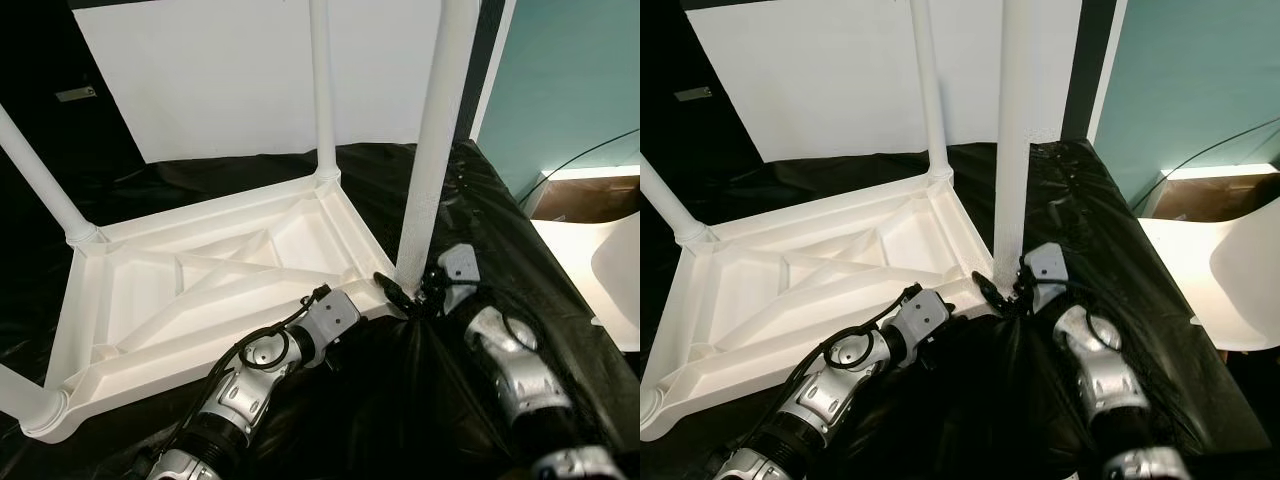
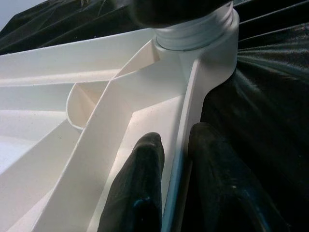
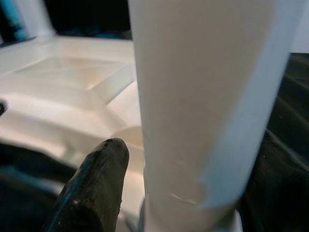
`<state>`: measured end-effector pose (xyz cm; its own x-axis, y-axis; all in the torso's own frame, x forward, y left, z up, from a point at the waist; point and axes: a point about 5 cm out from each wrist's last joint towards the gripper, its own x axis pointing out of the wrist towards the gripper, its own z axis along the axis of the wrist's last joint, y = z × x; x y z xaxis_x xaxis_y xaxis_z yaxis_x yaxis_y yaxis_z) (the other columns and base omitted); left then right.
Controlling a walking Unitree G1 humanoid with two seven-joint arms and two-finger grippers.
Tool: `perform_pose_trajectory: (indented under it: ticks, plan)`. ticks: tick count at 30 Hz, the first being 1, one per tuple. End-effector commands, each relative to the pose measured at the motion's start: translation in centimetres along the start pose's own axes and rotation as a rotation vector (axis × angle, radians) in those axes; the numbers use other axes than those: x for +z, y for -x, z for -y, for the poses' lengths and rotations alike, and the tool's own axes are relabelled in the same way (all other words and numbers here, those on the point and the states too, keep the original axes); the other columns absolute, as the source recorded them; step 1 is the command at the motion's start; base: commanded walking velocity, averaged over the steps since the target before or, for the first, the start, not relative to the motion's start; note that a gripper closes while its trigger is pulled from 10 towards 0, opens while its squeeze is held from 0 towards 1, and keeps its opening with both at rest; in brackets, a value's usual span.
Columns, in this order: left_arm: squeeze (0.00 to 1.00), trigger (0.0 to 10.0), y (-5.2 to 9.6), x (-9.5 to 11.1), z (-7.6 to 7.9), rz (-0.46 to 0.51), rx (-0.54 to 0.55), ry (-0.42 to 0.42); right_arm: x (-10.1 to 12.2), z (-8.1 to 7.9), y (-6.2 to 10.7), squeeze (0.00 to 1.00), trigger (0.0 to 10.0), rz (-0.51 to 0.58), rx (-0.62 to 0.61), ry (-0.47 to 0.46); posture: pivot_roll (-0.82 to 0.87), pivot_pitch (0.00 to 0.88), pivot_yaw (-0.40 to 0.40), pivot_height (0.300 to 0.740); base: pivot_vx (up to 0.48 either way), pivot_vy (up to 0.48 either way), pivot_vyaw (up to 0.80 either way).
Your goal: Building children table
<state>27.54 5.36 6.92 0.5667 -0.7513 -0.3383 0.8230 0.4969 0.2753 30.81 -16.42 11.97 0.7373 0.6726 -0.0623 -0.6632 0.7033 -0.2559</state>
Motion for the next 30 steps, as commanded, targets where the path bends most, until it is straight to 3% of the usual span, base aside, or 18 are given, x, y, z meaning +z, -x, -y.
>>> perform_pose_trajectory:
  ticks: [1,4,5,7,8,16,19,20,23,24,25,26,27,28,30]
  plan:
    - [0.00,10.0,1.0,-5.7,2.9,-0.257,-0.130,0.074,-0.6,-0.3,-0.1,0.00,10.0,-0.039,0.078,-0.022,-0.08,0.000,0.034,0.740,0.000,0.000,0.00]
    - [0.00,10.0,1.1,-5.7,2.9,-0.261,-0.128,0.074,-0.7,0.2,0.0,0.00,9.8,-0.081,0.135,-0.013,-0.08,0.000,0.032,0.740,0.000,0.000,0.00]
    - [0.00,10.0,1.2,-5.8,2.9,-0.262,-0.126,0.075,-0.8,0.5,0.1,0.00,4.2,-0.098,0.161,-0.014,-0.08,0.000,0.030,0.740,0.000,0.000,0.00]
    - [0.00,10.0,1.2,-5.8,2.9,-0.262,-0.125,0.075,-0.8,0.7,0.2,0.00,4.2,-0.106,0.181,-0.017,-0.08,0.000,0.030,0.740,0.000,0.000,0.00]
    - [0.00,10.0,1.2,-5.8,3.0,-0.262,-0.125,0.076,-0.8,0.7,0.2,0.00,0.0,-0.113,0.208,-0.017,-0.08,0.000,0.030,0.740,0.000,0.000,0.00]
    - [0.00,10.0,1.2,-5.8,3.2,-0.260,-0.125,0.081,-1.0,0.9,0.6,0.00,0.0,-0.137,0.261,-0.046,-0.07,0.000,0.026,0.740,0.000,0.000,0.00]
    - [0.00,10.0,1.2,-5.8,3.2,-0.261,-0.124,0.080,-1.6,-0.1,0.6,0.00,0.0,-0.143,0.228,-0.089,-0.07,0.000,0.020,0.740,0.000,0.000,0.00]
    - [0.00,10.0,1.2,-5.8,3.1,-0.261,-0.121,0.080,-1.6,-0.5,0.2,0.00,0.0,-0.113,0.084,-0.089,-0.07,0.000,0.018,0.740,0.000,0.000,0.00]
    - [0.00,10.0,1.2,-5.8,3.1,-0.261,-0.119,0.081,-1.6,-0.7,-0.1,0.00,0.0,-0.091,-0.024,-0.089,-0.07,0.000,0.018,0.740,0.000,0.000,0.00]
    - [0.00,10.0,1.3,-5.9,3.1,-0.261,-0.118,0.081,-1.3,-0.9,-0.1,0.00,0.0,-0.051,-0.164,-0.080,-0.06,0.000,0.017,0.740,0.000,0.000,0.00]
    - [0.00,10.0,1.3,-5.9,3.1,-0.261,-0.118,0.081,-1.3,-0.9,-0.1,0.00,0.0,-0.051,-0.164,-0.080,-0.06,0.000,0.017,0.740,0.000,0.000,0.00]
    - [0.00,10.0,1.3,-5.9,3.1,-0.262,-0.118,0.082,-1.1,-1.5,0.1,0.00,0.0,-0.010,-0.301,-0.092,-0.06,0.000,0.017,0.740,0.000,0.000,0.00]
    - [0.00,10.0,1.3,-5.9,3.1,-0.262,-0.118,0.082,-1.1,-1.5,0.1,0.00,0.0,-0.010,-0.301,-0.092,-0.06,0.000,0.017,0.740,0.000,0.000,0.00]
    - [0.00,10.0,1.3,-5.9,3.2,-0.263,-0.122,0.080,-1.1,-3.1,0.7,0.00,0.0,0.038,-0.493,-0.114,-0.06,0.000,0.020,0.740,0.000,0.000,0.00]
    - [0.00,10.0,1.3,-5.9,3.2,-0.264,-0.123,0.079,-1.3,-3.2,0.9,0.00,0.0,0.041,-0.557,-0.125,-0.06,0.000,0.023,0.740,0.000,0.000,0.00]
